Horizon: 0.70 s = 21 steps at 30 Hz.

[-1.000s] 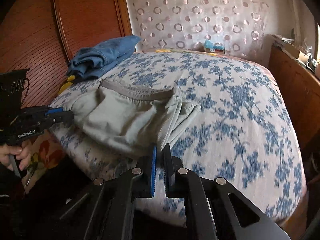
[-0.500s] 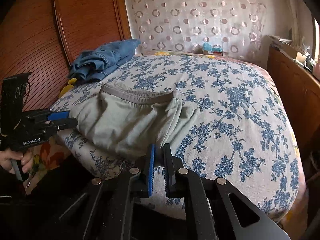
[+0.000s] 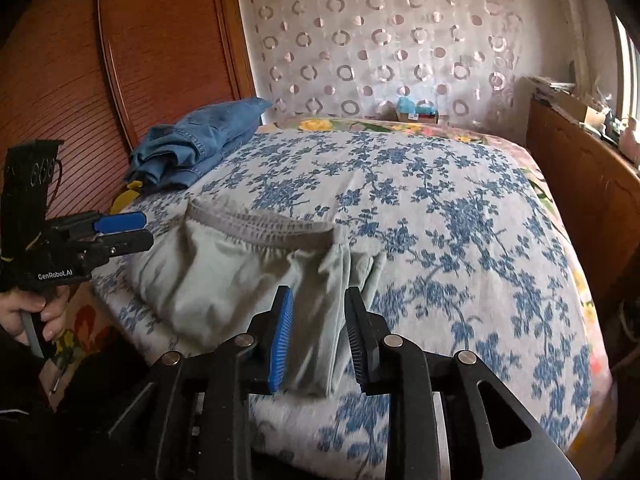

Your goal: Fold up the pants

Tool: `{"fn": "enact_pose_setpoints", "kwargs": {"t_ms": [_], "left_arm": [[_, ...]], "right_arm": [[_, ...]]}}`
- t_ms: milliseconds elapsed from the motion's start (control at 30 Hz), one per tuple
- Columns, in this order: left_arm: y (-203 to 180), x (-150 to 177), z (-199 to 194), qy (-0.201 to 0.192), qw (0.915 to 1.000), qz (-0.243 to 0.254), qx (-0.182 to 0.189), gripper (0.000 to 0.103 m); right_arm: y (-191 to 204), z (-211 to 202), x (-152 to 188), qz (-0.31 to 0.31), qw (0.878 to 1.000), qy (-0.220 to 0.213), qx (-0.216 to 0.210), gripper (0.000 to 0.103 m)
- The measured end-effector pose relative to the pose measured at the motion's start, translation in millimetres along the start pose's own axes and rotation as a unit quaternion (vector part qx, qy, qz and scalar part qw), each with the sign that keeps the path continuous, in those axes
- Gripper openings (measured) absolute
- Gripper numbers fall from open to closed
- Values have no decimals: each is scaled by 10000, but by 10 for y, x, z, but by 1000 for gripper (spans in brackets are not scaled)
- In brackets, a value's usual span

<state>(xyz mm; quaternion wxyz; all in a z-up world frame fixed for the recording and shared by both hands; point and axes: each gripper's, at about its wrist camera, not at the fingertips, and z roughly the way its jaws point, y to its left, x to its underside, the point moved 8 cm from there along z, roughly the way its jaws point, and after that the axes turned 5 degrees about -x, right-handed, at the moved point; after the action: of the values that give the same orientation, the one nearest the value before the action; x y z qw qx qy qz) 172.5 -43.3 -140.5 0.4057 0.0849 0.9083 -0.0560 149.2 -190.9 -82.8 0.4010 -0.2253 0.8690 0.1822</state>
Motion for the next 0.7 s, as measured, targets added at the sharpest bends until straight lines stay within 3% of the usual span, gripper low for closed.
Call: {"fn": "enact_pose_setpoints", "kwargs": {"t_ms": [600,633,667,700], "left_arm": [[91,-133,556,364,9989,182,233,54],[83,-132,559,372,9988,200,266,51],[62,-134,563,384,9985,248,312,43],[53,-145,554,354,9985,290,306,38]], "right_arm": [[-106,869,-323,-186,9980,596,27,28],[-99,868,-334,-192,9982,570,-11,27],[-89,858,-365,-212,9986,480,-62,8],[-96,829,-381,-244,9990,383,-60,6]]}}
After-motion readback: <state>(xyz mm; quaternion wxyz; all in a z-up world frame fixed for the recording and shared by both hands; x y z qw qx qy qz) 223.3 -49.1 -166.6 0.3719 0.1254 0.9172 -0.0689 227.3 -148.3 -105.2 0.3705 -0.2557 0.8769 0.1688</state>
